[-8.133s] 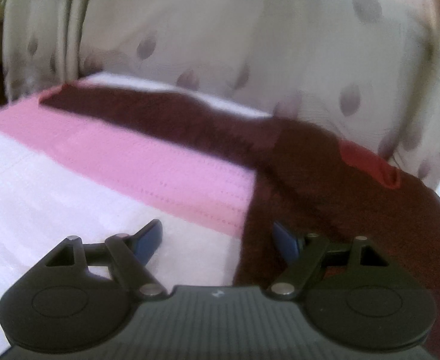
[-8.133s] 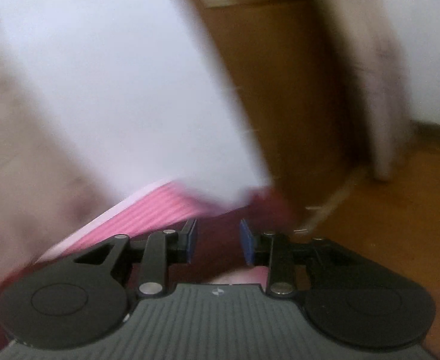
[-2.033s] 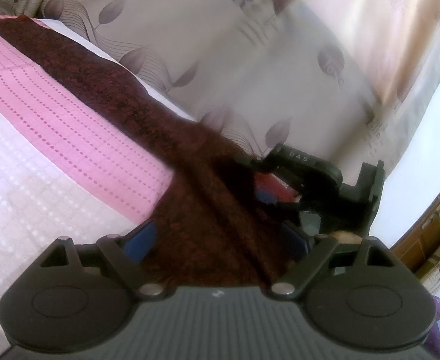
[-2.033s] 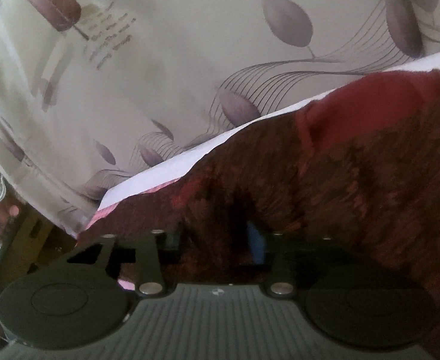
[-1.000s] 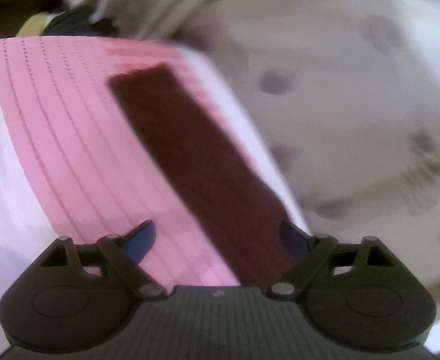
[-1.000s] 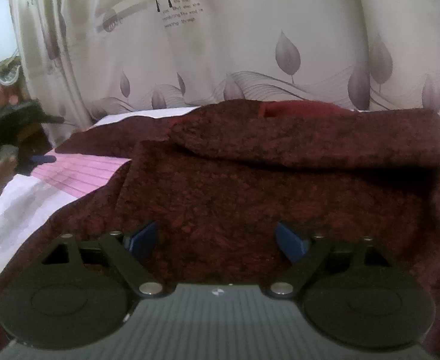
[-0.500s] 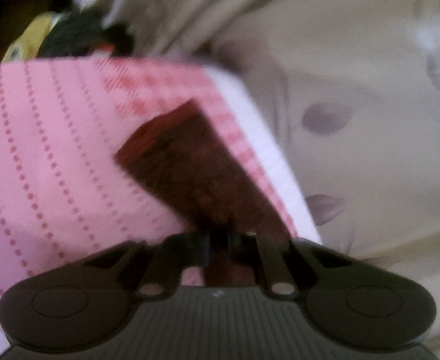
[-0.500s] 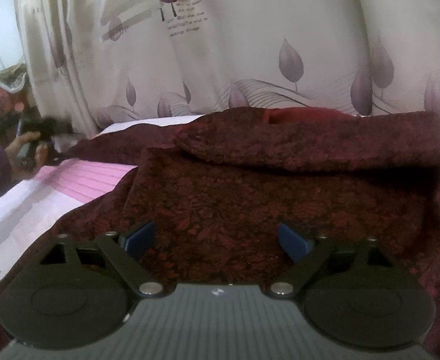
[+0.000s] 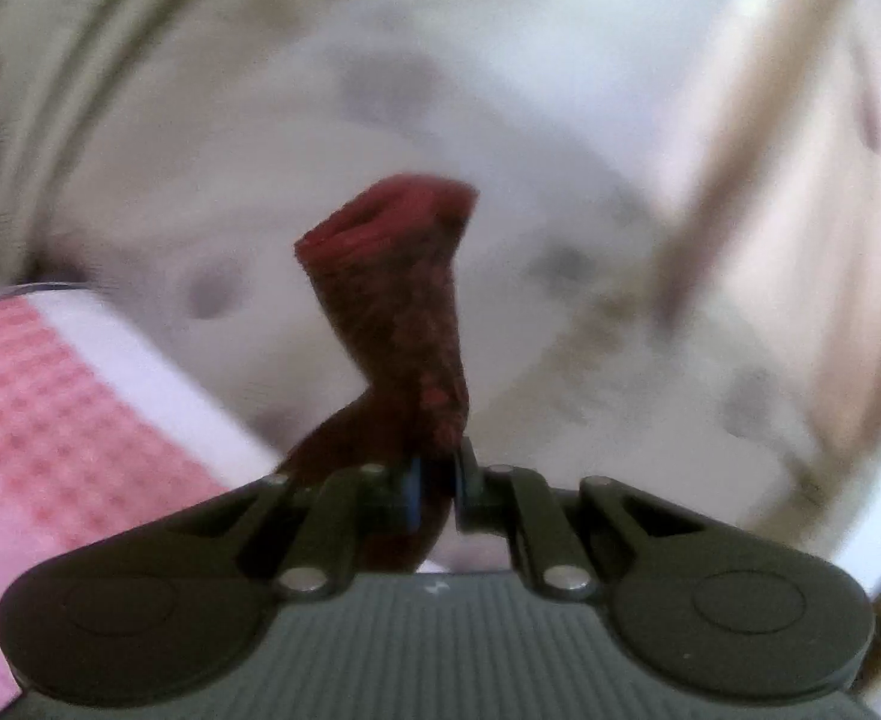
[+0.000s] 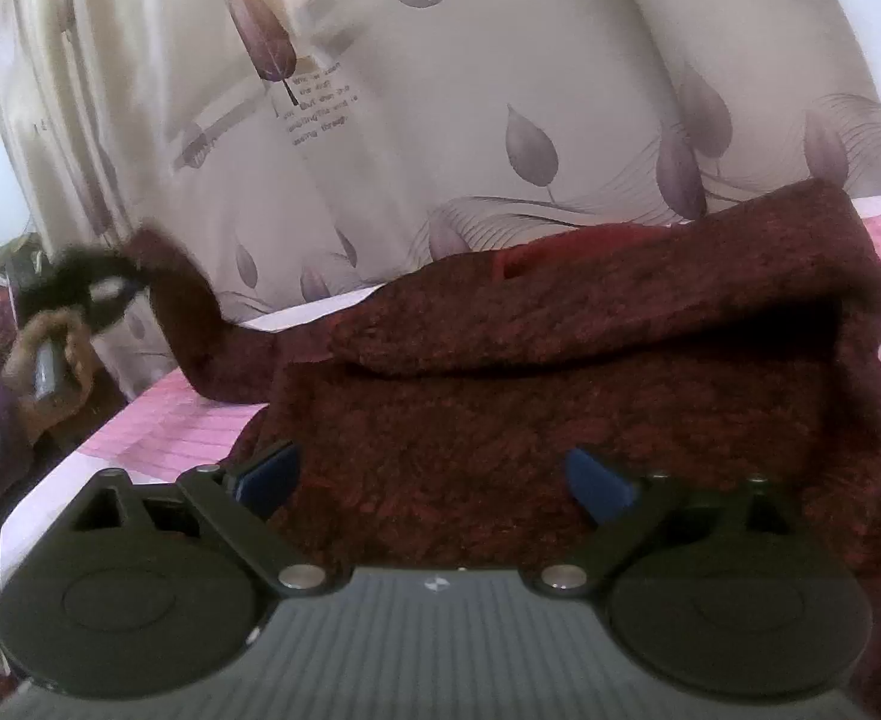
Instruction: Fold small clothes
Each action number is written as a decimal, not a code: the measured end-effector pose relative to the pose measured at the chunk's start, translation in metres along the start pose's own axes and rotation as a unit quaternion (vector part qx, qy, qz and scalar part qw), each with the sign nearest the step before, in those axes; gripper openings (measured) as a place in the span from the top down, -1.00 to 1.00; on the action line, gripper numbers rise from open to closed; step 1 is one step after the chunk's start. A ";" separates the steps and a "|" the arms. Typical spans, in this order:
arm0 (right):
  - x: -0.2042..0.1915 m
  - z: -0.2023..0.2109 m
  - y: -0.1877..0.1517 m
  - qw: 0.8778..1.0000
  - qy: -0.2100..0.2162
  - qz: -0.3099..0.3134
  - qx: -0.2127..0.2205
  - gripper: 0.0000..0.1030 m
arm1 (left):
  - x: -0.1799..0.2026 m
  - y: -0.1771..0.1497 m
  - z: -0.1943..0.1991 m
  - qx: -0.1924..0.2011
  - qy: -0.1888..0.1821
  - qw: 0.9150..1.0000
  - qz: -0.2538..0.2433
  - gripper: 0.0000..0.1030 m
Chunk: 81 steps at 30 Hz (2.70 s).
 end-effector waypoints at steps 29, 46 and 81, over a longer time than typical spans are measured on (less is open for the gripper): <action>0.085 0.028 0.070 0.983 0.012 -0.164 0.079 -0.85 | 0.202 -0.247 -0.070 -0.158 -0.080 0.965 -0.193 0.80; 0.090 -0.052 0.139 0.971 0.014 -0.221 -0.090 -0.84 | 0.221 -0.299 -0.066 -0.138 -0.056 0.926 -0.348 0.69; 0.212 -0.052 0.119 0.979 -0.053 -0.194 -0.017 0.75 | 0.081 -0.223 -0.035 -0.120 0.042 0.990 -0.059 -0.58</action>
Point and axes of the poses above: each gripper's, at about its wrist camera, not at the fingertips, and z roughly against the way its jaws point, x to its right, y to its top, the point moved 4 cm from there along -z, roughly the way its jaws point, and after that the axes turned 2 degrees about y, right-handed, at the moved point
